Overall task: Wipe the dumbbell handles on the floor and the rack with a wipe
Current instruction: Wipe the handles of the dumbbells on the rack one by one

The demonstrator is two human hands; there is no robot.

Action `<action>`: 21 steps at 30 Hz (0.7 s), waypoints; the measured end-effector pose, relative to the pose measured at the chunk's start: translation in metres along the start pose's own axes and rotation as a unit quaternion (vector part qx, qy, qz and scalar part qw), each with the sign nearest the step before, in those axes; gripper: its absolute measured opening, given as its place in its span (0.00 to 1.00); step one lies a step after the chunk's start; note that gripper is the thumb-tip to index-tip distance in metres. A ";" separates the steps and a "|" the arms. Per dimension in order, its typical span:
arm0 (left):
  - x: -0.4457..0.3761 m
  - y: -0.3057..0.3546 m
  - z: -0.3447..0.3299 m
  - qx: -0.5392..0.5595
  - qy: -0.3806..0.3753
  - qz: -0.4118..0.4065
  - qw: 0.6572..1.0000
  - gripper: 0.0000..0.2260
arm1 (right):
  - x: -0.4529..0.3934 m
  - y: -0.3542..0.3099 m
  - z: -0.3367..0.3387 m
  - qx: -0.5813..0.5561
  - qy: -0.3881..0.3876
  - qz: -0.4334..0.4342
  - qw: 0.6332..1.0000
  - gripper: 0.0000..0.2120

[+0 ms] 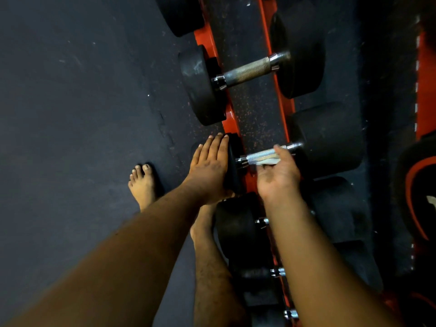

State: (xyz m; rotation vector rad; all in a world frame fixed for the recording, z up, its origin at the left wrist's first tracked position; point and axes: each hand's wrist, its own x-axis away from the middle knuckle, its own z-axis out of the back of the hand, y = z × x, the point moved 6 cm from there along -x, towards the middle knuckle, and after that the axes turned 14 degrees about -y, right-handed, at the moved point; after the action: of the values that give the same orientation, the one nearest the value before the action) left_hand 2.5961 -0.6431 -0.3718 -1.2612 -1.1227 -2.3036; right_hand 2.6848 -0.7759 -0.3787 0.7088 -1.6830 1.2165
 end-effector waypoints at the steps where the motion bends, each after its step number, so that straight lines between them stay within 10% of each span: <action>1: 0.000 -0.001 0.000 -0.002 0.002 0.001 1.000 0.66 | -0.004 -0.010 -0.002 -0.009 0.014 0.015 1.000 0.03; 21: -0.004 -0.003 -0.005 -0.010 0.018 0.001 1.000 0.67 | -0.012 -0.019 0.001 0.039 0.011 0.012 0.999 0.10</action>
State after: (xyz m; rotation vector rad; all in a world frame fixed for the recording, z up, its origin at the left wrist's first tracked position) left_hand 2.5936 -0.6451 -0.3776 -1.2235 -1.0884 -2.3315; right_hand 2.7059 -0.7846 -0.3820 0.7231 -1.6375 1.3087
